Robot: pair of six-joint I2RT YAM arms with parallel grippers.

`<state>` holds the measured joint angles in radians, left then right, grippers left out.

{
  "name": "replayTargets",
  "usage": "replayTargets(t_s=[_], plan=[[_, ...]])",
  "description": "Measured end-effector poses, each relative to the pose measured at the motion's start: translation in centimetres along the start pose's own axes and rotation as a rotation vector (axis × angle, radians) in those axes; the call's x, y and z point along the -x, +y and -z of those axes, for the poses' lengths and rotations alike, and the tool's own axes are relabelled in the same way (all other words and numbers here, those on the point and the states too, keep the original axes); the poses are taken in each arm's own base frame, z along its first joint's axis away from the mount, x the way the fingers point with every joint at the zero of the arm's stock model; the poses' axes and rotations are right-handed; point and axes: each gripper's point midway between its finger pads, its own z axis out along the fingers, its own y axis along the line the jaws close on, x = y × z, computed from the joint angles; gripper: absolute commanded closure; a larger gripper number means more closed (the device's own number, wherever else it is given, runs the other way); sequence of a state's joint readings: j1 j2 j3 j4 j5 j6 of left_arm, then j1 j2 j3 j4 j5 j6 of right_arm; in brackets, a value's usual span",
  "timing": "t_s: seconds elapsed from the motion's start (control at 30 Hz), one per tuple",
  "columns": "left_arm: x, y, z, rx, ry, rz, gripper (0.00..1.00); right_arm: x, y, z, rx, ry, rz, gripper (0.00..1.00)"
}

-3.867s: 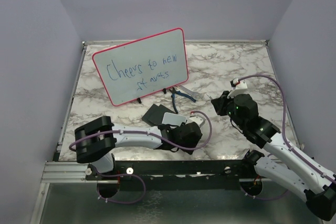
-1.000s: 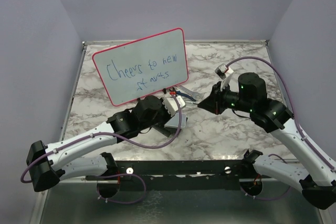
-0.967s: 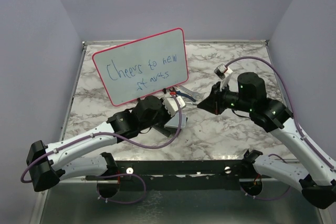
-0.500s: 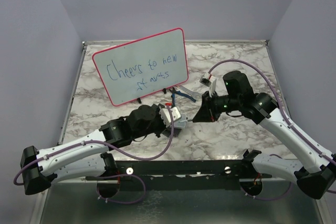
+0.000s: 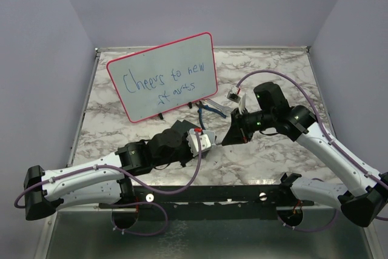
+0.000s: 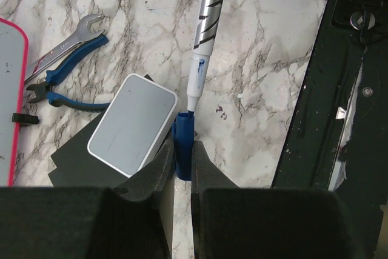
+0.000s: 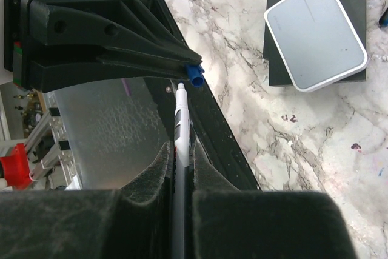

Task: Write a sentence on the whiteboard
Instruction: Insert the whiteboard marker without the cap into the pen cap.

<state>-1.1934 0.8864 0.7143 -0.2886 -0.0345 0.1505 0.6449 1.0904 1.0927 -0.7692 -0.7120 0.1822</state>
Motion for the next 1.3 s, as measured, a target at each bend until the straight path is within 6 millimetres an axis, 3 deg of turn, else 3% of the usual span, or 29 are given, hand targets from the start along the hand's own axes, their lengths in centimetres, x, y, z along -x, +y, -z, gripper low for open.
replayTargets(t_s=[1.3], plan=[[0.35, -0.76, 0.49, -0.022, -0.019, -0.011, 1.00, -0.59, -0.38, -0.10, -0.013, 0.026, -0.015, 0.99]])
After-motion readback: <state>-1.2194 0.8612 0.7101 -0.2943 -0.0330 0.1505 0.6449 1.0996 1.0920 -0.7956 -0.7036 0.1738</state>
